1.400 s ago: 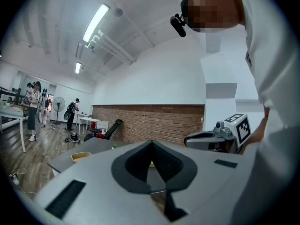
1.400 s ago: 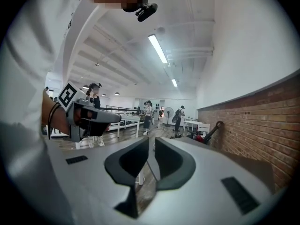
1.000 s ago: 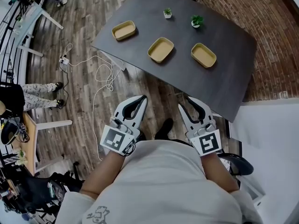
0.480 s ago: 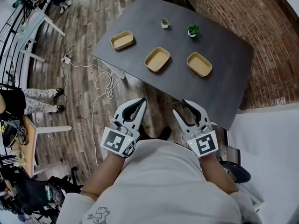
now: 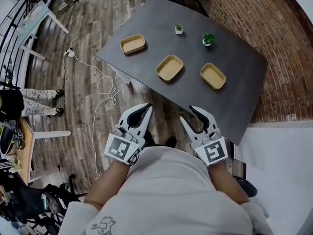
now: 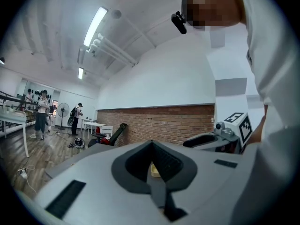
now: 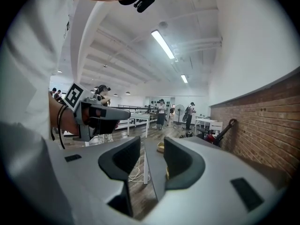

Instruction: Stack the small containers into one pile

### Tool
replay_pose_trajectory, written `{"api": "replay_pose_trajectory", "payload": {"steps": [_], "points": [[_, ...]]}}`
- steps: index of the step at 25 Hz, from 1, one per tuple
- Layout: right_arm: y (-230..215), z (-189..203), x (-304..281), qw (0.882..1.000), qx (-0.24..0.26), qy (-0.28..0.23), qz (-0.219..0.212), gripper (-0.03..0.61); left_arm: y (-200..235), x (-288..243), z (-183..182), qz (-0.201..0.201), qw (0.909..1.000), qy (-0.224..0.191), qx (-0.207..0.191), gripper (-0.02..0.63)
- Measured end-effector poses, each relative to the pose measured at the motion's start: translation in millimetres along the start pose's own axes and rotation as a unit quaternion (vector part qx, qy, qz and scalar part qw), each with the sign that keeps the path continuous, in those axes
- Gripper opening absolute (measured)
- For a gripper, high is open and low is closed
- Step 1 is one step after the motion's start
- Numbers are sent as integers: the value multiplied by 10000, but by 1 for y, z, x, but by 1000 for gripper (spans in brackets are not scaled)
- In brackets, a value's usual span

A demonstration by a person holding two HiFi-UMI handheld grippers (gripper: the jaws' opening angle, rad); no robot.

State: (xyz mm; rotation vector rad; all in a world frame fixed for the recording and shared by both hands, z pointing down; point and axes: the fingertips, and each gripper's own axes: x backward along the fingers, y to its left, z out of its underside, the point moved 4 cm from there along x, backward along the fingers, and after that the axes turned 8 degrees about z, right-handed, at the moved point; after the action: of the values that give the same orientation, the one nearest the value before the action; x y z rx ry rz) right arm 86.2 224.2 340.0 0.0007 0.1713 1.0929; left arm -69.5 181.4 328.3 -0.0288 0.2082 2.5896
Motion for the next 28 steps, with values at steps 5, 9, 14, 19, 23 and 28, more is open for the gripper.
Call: {"api": "replay_pose_trajectory", "payload": {"steps": [5, 9, 14, 19, 23, 28], "points": [[9, -4, -43, 9999, -36, 71, -108, 164, 39, 6, -1, -22, 10000, -20, 81, 11], [19, -8, -87, 9998, -67, 154, -132, 164, 81, 12, -2, 13, 9999, 11, 129, 11], [29, -18, -146, 9996, -57, 214, -150, 164, 142, 19, -13, -22, 9999, -28, 113, 11], [47, -36, -203, 9996, -15, 225, -173, 164, 195, 38, -30, -6, 9998, -162, 102, 11], [63, -45, -238, 9996, 59, 215, -180, 164, 228, 58, -37, -43, 9997, -247, 82, 11], [76, -56, -271, 9991, 301, 261, -124, 163, 259, 85, -46, -141, 9993, -341, 54, 11]]}}
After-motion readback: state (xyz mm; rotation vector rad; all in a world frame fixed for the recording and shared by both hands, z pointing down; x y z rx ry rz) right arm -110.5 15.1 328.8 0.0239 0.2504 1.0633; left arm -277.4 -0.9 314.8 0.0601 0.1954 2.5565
